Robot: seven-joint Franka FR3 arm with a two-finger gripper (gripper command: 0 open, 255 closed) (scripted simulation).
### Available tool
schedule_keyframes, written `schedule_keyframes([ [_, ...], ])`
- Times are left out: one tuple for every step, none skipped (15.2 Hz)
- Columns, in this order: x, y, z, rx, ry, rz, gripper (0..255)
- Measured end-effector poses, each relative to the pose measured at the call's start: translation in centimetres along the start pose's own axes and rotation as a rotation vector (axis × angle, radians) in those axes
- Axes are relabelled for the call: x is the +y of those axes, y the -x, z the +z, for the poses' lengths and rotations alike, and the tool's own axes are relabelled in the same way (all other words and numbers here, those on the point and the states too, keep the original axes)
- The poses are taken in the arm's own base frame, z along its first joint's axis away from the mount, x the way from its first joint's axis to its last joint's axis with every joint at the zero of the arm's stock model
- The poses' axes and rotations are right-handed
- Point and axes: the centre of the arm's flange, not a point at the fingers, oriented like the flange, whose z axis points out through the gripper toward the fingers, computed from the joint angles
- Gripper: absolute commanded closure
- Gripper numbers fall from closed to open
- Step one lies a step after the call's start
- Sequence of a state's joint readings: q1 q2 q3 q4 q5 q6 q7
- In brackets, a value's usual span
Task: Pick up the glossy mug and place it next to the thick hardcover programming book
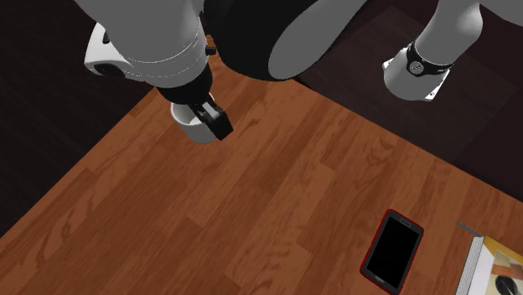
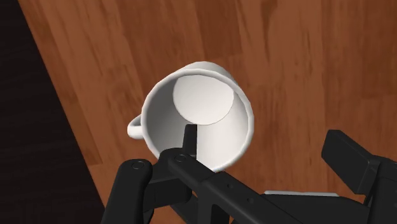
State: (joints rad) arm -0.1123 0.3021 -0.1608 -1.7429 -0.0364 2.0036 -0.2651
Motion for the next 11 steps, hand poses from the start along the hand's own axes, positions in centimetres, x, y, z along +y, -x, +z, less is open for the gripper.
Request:
schedule_keyframes([
  [0.1,-0.2,0.5,0.0,0.001,0.0,0],
  [0.2,-0.3,0.9,0.0,0.001,0.0,0],
  [0.3,-0.4,1.4,0.0,0.001,0.0,0],
  [0.3,-0.3,2.0,0.0,0.001,0.0,0],
  [0.4,-0.4,2.5,0.001,0.001,0.0,0],
  [0.3,-0.5,3.0,0.0,0.001,0.0,0],
  [0.4,-0.6,3.4,0.001,0.001,0.0,0],
  [0.3,-0.5,3.7,0.0,0.001,0.0,0],
  [0.3,-0.5,3.8,0.0,0.001,0.0,0],
  [0.3,-0.5,3.8,0.001,0.001,0.0,0],
  [0.3,-0.5,3.9,0.001,0.001,0.0,0],
])
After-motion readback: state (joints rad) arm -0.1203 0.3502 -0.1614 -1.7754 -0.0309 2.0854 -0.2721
